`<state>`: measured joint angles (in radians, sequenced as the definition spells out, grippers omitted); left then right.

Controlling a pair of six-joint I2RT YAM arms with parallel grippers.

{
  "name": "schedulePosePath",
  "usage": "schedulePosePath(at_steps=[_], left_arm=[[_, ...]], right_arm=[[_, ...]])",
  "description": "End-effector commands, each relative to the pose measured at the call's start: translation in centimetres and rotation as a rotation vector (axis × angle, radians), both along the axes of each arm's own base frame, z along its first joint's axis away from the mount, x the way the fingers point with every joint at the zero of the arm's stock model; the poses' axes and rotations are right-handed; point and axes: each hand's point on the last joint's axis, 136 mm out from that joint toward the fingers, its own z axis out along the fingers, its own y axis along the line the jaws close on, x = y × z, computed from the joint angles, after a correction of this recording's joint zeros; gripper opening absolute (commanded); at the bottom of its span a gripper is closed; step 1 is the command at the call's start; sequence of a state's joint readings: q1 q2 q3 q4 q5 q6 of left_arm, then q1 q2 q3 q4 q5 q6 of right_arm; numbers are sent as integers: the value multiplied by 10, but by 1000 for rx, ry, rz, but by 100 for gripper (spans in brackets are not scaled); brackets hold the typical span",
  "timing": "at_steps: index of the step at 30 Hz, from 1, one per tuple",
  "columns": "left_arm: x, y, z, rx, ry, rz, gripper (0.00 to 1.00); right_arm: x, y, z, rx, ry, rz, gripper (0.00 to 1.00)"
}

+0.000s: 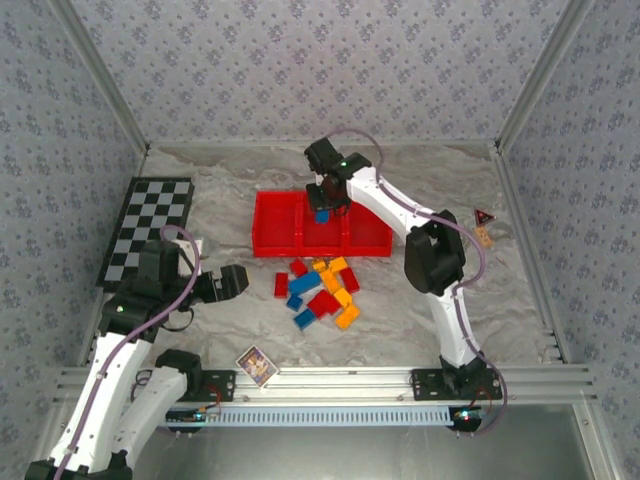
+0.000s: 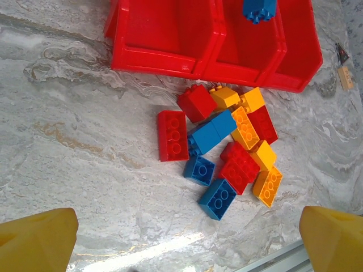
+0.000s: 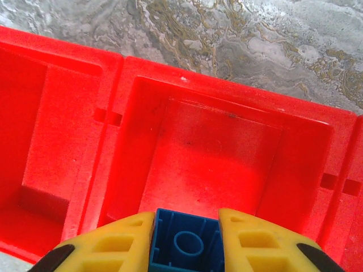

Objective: Sort the legos into containers by color
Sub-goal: Place the lego in the container.

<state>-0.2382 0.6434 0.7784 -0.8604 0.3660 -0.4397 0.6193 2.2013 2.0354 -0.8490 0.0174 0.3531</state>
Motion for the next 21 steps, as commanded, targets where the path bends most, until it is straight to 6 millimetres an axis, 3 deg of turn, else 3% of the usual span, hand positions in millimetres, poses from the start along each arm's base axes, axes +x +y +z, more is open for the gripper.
schedulePosePath(at_steps=[1,5,11,18,21], left_arm=[[4,0,3,-2,-22,10,100],[3,-2,3,-7,-19,0,100],[3,0,5,-5,-33,9,100],[4,3,4,5,-37,27,100],[4,3,5,4,-38,26,100]], right_arm=[[4,1,-6,-12,6,13,20],[3,4,-13,-17,3,11,21],[-1,5,-16,-40,7,10,33],[-5,2,9,-57,-37,1,62],[-10,1,24,-62,-62,0,67]])
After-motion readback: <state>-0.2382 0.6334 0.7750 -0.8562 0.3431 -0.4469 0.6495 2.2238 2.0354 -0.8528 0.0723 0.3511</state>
